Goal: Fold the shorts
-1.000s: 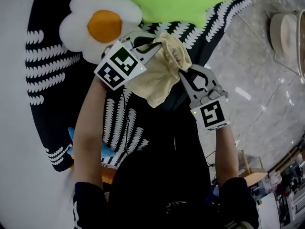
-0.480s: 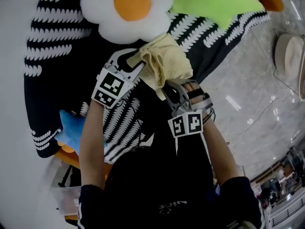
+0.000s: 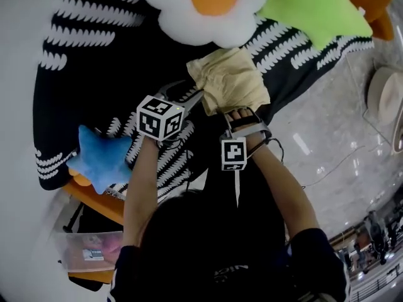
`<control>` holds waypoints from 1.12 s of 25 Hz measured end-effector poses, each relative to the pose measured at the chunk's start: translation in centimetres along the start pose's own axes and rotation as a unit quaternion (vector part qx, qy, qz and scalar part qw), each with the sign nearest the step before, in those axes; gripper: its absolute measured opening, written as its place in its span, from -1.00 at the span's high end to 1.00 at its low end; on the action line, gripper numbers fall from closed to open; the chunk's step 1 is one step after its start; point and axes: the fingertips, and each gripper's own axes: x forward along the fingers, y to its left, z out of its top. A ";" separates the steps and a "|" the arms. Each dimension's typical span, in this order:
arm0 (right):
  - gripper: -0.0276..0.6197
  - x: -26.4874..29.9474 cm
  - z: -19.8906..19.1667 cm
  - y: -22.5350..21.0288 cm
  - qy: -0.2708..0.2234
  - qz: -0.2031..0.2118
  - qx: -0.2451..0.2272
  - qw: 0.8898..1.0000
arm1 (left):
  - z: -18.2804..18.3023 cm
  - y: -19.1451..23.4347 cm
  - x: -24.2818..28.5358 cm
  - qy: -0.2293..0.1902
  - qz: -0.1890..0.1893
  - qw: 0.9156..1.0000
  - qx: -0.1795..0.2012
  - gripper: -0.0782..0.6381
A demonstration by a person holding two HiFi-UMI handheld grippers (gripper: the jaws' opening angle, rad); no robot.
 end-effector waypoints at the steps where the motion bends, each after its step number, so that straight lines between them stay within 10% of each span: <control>1: 0.17 0.0 0.2 0.9 -0.001 0.012 -0.026 1.000 | 0.3 -0.2 0.8 0.003 0.002 1.000 -0.007 0.21; 5: 0.10 -1.6 1.7 4.2 -0.052 0.038 -0.040 0.997 | -0.8 1.2 3.6 0.059 0.067 0.996 -0.005 0.16; 11: 0.13 -4.2 -3.8 -1.2 -0.056 -0.080 0.159 0.982 | -1.9 1.7 3.7 0.096 0.117 0.979 0.134 0.22; 16: 0.02 -2.2 -9.3 -0.2 -0.020 -0.043 0.248 0.968 | -3.5 2.8 2.7 0.079 0.157 0.981 0.079 0.18; 22: 0.25 -3.0 -7.3 2.6 -0.037 0.021 0.315 0.948 | -3.5 4.7 1.0 0.060 0.189 0.980 0.010 0.15; 28: 0.39 -7.3 -12.2 -3.8 -0.094 -0.093 0.486 0.864 | 4.2 3.6 -0.2 -0.025 0.208 0.976 0.067 0.20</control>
